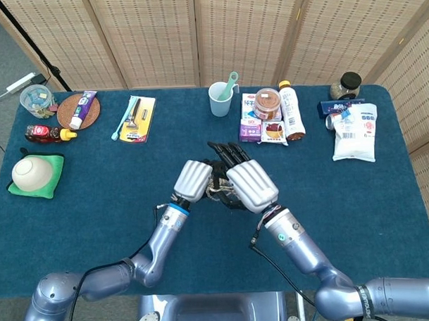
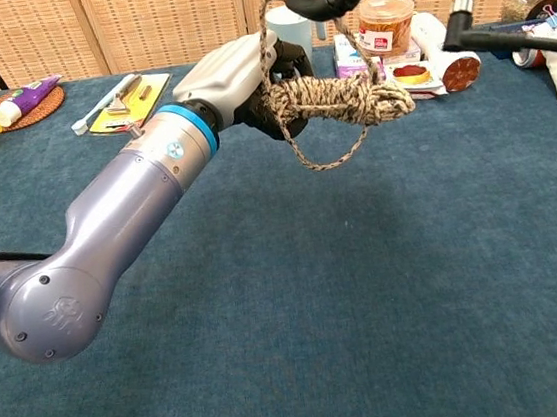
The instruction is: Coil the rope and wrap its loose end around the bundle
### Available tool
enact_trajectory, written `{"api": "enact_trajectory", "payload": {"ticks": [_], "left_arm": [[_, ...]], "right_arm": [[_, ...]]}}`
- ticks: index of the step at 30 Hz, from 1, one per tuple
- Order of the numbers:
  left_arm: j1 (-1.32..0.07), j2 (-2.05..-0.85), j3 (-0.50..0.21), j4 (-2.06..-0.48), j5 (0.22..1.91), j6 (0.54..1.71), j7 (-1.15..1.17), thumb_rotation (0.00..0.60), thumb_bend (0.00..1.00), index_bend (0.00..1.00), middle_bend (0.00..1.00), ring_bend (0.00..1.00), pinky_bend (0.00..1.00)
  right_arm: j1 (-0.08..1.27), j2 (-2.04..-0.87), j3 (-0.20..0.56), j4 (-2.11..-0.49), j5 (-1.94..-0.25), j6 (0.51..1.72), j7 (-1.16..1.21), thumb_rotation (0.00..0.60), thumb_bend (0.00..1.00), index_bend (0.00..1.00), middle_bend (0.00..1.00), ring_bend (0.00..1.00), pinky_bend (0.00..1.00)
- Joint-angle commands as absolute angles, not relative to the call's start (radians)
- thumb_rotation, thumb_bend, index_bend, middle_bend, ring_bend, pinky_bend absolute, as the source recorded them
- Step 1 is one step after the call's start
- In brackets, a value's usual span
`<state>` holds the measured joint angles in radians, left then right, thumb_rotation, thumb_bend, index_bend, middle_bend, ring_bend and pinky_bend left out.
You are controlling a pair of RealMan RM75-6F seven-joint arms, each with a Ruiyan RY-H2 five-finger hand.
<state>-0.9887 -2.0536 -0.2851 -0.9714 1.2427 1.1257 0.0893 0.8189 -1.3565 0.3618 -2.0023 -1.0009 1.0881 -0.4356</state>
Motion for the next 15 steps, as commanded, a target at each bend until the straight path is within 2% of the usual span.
{"api": "enact_trajectory", "payload": {"ticks": [1,15], "left_arm": [[-0.981,-2.043,-0.269,-0.98,1.266,1.117,0.083,0.6,0.59,0.7,0.54,0.52,0.67],[-0.952,-2.002,-0.231,-0.996,1.324,1.093,0.039,0.6,0.59,0.7,0.54,0.52,0.67]], "right_arm": [[0.859,-1.375,0.401,-1.993,-0.934,1.1,-0.464,0.6,0.53,0.74,0.0,0.0,0.0],[0.954,-1.389,0.475,-1.891,-0.82,1.141,-0.526,0.6,0.53,0.74,0.0,0.0,0.0]]}}
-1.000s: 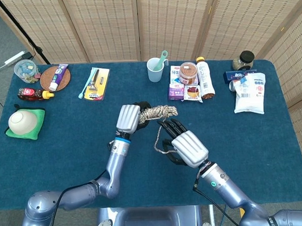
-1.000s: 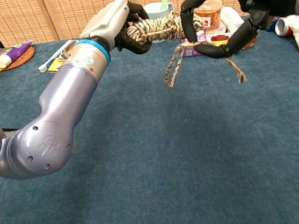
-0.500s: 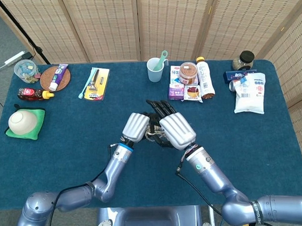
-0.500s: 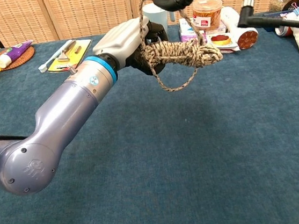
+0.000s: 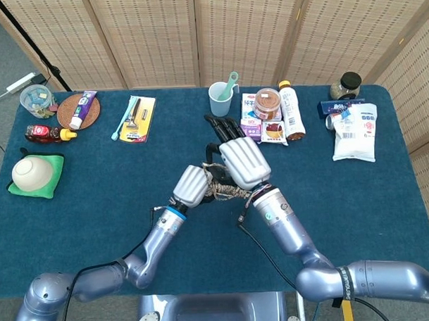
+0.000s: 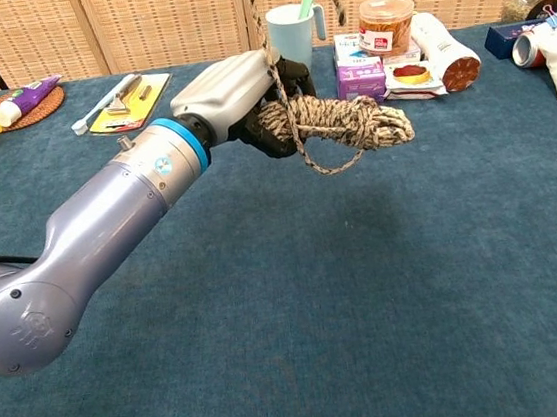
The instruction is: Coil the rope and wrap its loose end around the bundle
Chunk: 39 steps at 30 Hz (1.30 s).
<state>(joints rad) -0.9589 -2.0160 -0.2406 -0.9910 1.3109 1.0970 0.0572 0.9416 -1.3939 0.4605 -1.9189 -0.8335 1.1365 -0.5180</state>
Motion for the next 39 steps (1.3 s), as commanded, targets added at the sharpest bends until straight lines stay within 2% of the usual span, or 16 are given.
{"api": "enact_trajectory", "payload": {"ticks": [1,18,25,31,39], "left_arm": [[-0.949,-1.997,-0.228,-0.996,1.33,1.093,0.032,0.6,0.59,0.7,0.54,0.52,0.67],[-0.924,-1.901,-0.14,-1.041,1.447,1.056,-0.03,0.6,0.59,0.71,0.54,0.52,0.67],[-0.916,-1.843,-0.12,-1.109,1.484,1.052,-0.079,0.6,0.59,0.71,0.54,0.52,0.67],[-0.913,-1.784,-0.117,-1.185,1.521,1.065,-0.159,0.6,0.59,0.71,0.54,0.52,0.67],[-0.897,-1.696,-0.132,-1.312,1.526,1.084,-0.227,0.6,0.59,0.72,0.54,0.51,0.67]], "right_arm": [[0.958,-1.386,0.478,-1.88,-0.815,1.141,-0.526,0.6,0.53,0.74,0.0,0.0,0.0],[1.028,-1.393,0.519,-1.673,-0.665,1.118,-0.492,0.6,0.53,0.74,0.0,0.0,0.0],[1.05,-1.427,0.501,-1.571,-0.639,1.102,-0.486,0.6,0.53,0.74,0.0,0.0,0.0],[1.051,-1.469,0.471,-1.465,-0.613,1.052,-0.451,0.6,0.53,0.74,0.0,0.0,0.0],[1.034,-1.515,0.443,-1.337,-0.588,0.924,-0.348,0.6,0.53,0.74,0.0,0.0,0.0]]}}
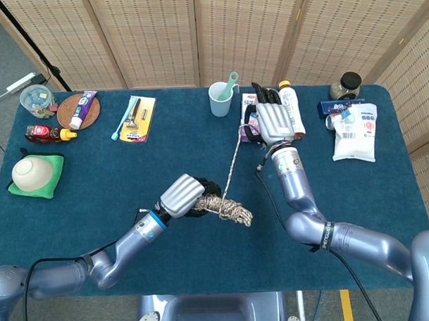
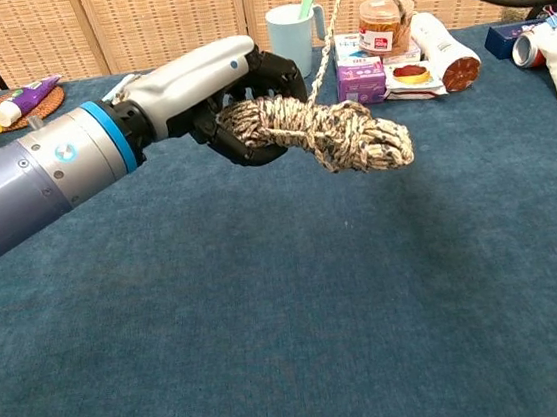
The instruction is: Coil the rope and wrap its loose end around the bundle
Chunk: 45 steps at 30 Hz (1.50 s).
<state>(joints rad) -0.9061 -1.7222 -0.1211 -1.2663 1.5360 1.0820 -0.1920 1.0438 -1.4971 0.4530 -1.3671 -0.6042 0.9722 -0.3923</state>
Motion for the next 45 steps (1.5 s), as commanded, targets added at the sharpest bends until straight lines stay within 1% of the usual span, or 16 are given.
{"api": "enact_trajectory", "payload": {"ticks": [1,4,5,9,13,17,23,35,41,45], "left_arm": [[-0.895,-1.69,-0.139,-1.324,1.516,1.082,-0.235,0.6,0.59,0.72,0.54,0.51,0.67],[-0.891,-1.686,-0.164,-1.34,1.492,1.087,-0.239,0.6,0.6,0.72,0.54,0.51,0.67],[-0.885,-1.696,-0.186,-1.344,1.467,1.098,-0.239,0.6,0.6,0.72,0.54,0.51,0.67],[-0.879,-1.723,-0.232,-1.358,1.41,1.108,-0.231,0.6,0.6,0.72,0.54,0.51,0.67],[-0.877,-1.746,-0.263,-1.371,1.375,1.12,-0.207,0.6,0.6,0.72,0.54,0.52,0.67],[-0.877,-1.79,-0.303,-1.372,1.334,1.157,-0.129,0.6,0.6,0.72,0.54,0.52,0.67],[-0.887,-1.852,-0.362,-1.361,1.282,1.204,-0.025,0.6,0.59,0.72,0.54,0.52,0.67],[-0.898,-1.898,-0.413,-1.331,1.239,1.224,0.006,0.6,0.6,0.72,0.54,0.52,0.67],[-0.901,-1.904,-0.443,-1.344,1.206,1.217,0.001,0.6,0.59,0.72,0.54,0.52,0.67],[-0.902,-1.9,-0.441,-1.355,1.206,1.217,0.017,0.6,0.59,0.72,0.54,0.52,0.67]], "right_arm": [[1.03,-1.516,0.443,-1.334,-0.582,0.91,-0.336,0.6,0.53,0.74,0.0,0.0,0.0],[1.021,-1.516,0.432,-1.329,-0.58,0.883,-0.316,0.6,0.53,0.74,0.0,0.0,0.0],[1.016,-1.517,0.415,-1.327,-0.59,0.877,-0.318,0.6,0.53,0.74,0.0,0.0,0.0],[1.001,-1.529,0.373,-1.316,-0.614,0.878,-0.328,0.6,0.53,0.74,0.0,0.0,0.0],[0.989,-1.542,0.349,-1.316,-0.628,0.881,-0.326,0.6,0.53,0.75,0.0,0.0,0.0],[0.968,-1.545,0.316,-1.345,-0.647,0.89,-0.333,0.6,0.53,0.75,0.0,0.0,0.0],[0.905,-1.527,0.242,-1.438,-0.73,0.939,-0.336,0.6,0.53,0.75,0.0,0.0,0.0],[0.833,-1.499,0.162,-1.513,-0.834,0.972,-0.342,0.6,0.53,0.75,0.0,0.0,0.0],[0.809,-1.488,0.144,-1.539,-0.867,0.975,-0.342,0.6,0.53,0.75,0.0,0.0,0.0],[0.799,-1.483,0.142,-1.554,-0.882,0.975,-0.339,0.6,0.53,0.75,0.0,0.0,0.0]]}}
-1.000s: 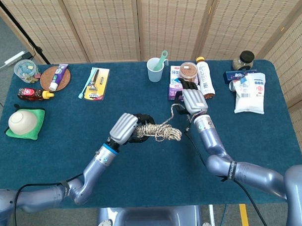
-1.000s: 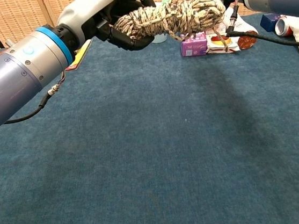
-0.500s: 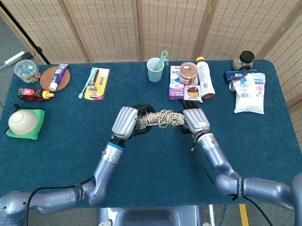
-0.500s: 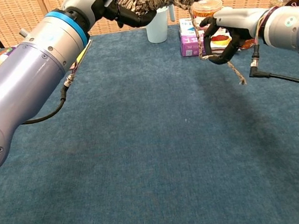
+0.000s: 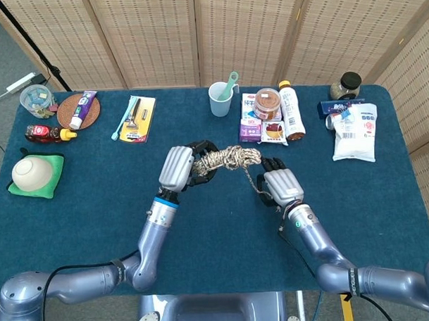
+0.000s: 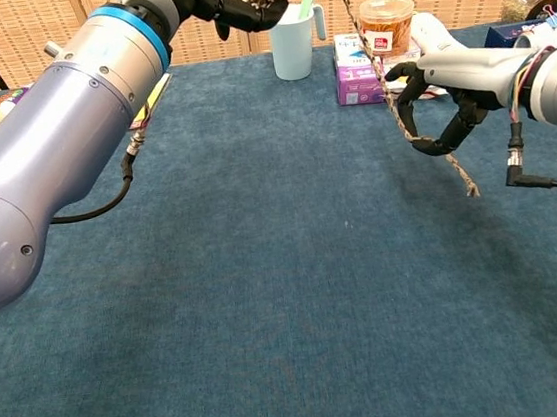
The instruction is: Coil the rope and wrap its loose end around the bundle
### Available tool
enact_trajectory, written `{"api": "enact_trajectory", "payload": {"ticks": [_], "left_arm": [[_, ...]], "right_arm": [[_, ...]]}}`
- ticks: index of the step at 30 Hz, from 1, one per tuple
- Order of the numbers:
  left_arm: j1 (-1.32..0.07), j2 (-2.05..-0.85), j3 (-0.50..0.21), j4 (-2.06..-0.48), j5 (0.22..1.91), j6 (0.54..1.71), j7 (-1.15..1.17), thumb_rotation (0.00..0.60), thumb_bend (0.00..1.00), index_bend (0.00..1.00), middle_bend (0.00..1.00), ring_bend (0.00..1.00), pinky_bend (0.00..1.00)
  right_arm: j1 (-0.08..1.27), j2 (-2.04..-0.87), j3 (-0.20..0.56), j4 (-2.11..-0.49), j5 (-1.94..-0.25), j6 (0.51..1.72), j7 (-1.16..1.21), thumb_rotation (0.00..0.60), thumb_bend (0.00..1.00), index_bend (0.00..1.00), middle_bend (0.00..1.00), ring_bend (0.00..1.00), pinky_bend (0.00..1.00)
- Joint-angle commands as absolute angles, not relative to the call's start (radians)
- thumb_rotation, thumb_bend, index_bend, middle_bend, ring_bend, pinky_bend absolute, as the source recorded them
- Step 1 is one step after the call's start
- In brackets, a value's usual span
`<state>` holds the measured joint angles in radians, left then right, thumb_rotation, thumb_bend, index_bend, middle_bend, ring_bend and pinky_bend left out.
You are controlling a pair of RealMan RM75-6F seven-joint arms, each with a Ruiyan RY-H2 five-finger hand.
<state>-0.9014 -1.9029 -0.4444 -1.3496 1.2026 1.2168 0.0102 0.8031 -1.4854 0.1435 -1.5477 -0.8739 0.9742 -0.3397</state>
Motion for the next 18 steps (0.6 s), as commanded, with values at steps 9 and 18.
{"api": "enact_trajectory", "payload": {"ticks": [9,18], "left_arm": [[-0.89,-1.896,-0.414,-1.34,1.224,1.207,-0.009,0.6,0.59,0.72,0.54,0.52,0.67],[-0.886,-1.895,-0.412,-1.336,1.232,1.21,-0.015,0.6,0.59,0.72,0.54,0.52,0.67]], "right_arm": [[0.79,-1.498,0.158,-1.544,-0.903,0.973,-0.324,0.6,0.53,0.75,0.0,0.0,0.0],[0.779,-1.491,0.172,-1.548,-0.913,0.97,-0.312,0.6,0.53,0.75,0.0,0.0,0.0]]}}
